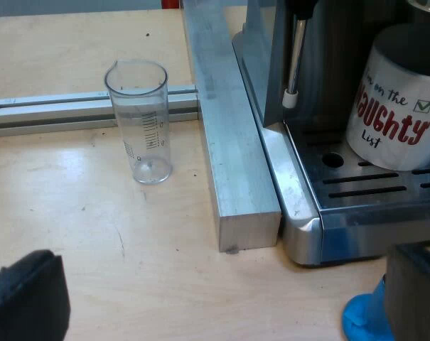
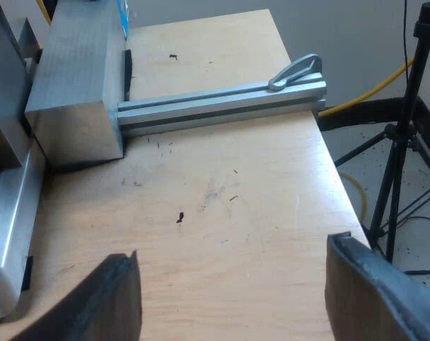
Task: Remove mug from coffee machine
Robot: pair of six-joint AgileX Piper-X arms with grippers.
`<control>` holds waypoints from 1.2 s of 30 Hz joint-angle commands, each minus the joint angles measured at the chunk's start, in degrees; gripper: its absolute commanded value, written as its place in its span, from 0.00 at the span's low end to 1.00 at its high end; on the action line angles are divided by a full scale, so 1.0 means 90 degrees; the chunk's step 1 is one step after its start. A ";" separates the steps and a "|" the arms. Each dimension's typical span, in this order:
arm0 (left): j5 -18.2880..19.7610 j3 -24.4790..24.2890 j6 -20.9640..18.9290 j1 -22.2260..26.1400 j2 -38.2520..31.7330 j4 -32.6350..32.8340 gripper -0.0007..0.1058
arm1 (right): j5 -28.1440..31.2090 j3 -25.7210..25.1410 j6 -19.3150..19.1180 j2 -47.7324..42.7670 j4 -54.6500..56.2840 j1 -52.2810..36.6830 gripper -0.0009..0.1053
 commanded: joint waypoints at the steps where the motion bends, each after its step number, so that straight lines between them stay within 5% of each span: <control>1: -0.0007 -0.0024 -0.0018 -0.0019 -0.0880 -0.0111 0.86 | -0.0014 -0.0043 -0.0074 -0.0254 -0.0085 -0.0023 0.55; 22: 0.0151 -0.0024 -0.0072 -0.0019 -0.0844 -0.0111 0.86 | -0.0117 -0.0162 -0.0074 -0.0228 -0.0006 -0.0023 0.55; 36: 0.0549 -0.0406 -0.0183 -0.0759 -0.0509 -0.0234 0.86 | -0.1020 -0.0872 -0.0109 0.0789 0.0031 0.0261 0.55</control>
